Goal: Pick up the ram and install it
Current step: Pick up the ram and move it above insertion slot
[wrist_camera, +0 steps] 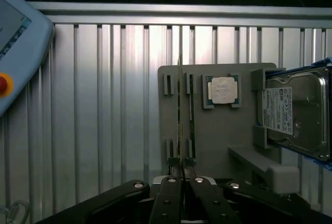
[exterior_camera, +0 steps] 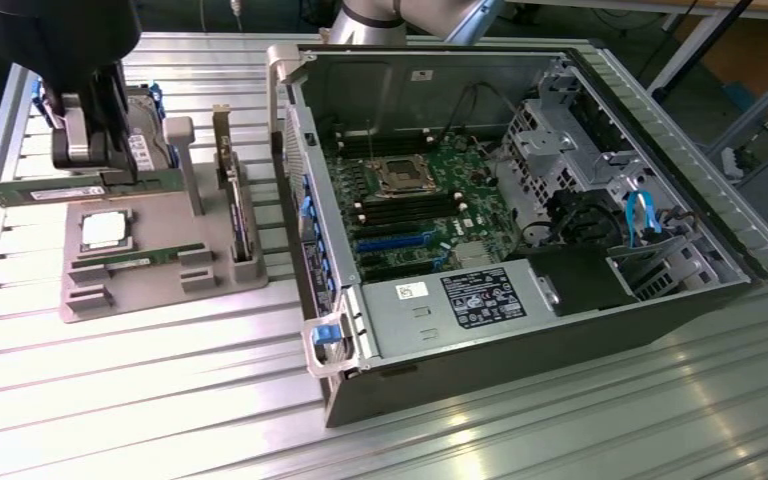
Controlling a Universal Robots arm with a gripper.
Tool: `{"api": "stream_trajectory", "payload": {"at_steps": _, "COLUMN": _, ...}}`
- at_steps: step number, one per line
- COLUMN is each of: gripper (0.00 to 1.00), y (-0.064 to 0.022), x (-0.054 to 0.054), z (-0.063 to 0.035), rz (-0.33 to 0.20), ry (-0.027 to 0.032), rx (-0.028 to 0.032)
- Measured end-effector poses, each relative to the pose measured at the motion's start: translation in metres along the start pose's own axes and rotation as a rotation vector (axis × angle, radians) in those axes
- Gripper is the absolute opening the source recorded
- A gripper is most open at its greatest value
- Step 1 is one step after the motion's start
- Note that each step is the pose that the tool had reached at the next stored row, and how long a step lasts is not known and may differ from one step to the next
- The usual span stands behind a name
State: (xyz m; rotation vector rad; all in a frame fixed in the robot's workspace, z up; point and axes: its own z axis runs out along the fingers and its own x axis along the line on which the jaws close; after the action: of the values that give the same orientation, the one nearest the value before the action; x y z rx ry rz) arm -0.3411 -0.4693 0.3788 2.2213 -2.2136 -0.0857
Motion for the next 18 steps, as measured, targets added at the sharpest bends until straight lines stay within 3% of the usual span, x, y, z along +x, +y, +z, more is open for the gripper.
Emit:
{"api": "stream_trajectory", "payload": {"at_steps": 8, "gripper": 0.12, "y": -0.0001, "x": -0.0003, "z": -0.0086, "rz": 0.0, "ry": 0.0, "rx": 0.0}}
{"api": "stream_trajectory", "payload": {"at_steps": 18, "gripper": 0.12, "y": -0.0035, "x": -0.0003, "z": -0.0091, "rz": 0.0, "ry": 0.0005, "rx": -0.0001}}
